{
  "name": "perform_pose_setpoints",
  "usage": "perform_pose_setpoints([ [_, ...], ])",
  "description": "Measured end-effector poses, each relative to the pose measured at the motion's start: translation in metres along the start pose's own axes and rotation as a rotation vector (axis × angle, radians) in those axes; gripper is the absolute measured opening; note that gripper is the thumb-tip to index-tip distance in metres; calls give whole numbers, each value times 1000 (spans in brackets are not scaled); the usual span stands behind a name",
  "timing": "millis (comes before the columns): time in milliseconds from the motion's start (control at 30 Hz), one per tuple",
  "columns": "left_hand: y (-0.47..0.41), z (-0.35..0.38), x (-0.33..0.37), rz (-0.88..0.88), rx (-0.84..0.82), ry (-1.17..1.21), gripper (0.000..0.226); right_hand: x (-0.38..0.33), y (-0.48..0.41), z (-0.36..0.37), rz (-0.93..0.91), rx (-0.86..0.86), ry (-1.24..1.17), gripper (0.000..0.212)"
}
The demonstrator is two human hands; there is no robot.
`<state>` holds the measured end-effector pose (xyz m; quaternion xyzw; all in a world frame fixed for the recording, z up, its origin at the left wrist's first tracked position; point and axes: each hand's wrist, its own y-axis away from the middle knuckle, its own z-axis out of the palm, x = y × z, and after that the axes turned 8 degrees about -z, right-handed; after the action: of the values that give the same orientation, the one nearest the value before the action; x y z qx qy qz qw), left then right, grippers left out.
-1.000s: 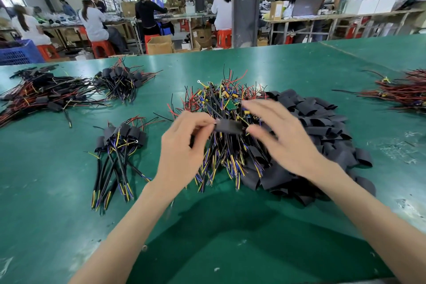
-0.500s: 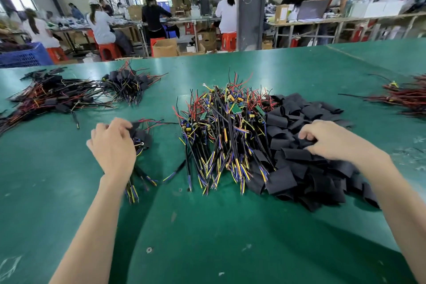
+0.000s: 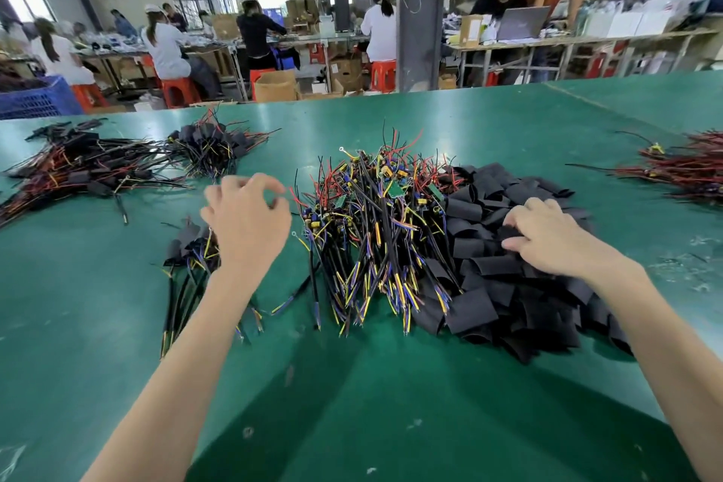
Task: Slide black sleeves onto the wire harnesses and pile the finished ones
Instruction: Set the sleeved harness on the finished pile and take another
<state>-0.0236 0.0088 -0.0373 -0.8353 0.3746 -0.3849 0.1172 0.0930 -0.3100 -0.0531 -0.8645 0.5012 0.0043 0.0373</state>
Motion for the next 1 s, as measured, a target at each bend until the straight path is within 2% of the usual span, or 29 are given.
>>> perform_pose_setpoints([
  [133,-22,13,67,111,-303,284,18,-3,3,-2,69,118,14,33],
  [233,-40,37,103,96,-432,250,36,-8,5,0,99,194,52,30],
  [300,-50,54,114,48,-501,155,38,-11,5,2,103,226,32,29],
  [433,-67,72,124,14,-581,41,33,-18,2,7,76,262,-1,33],
  [600,-77,62,138,13,-696,-81,40,-26,2,11,38,269,-89,35],
  [700,-75,63,142,14,-691,-89,43,-32,3,11,8,280,-117,33],
  [767,-73,62,145,1,-674,-73,34,-35,4,11,-9,282,-135,32],
  [867,-71,56,147,-64,-652,79,26,-37,6,11,-24,284,-147,32],
  [933,-71,51,150,-114,-619,281,29,-39,7,11,-22,297,-161,31],
  [1000,-69,44,153,-165,-667,490,24,-40,7,10,-14,308,-179,31],
])
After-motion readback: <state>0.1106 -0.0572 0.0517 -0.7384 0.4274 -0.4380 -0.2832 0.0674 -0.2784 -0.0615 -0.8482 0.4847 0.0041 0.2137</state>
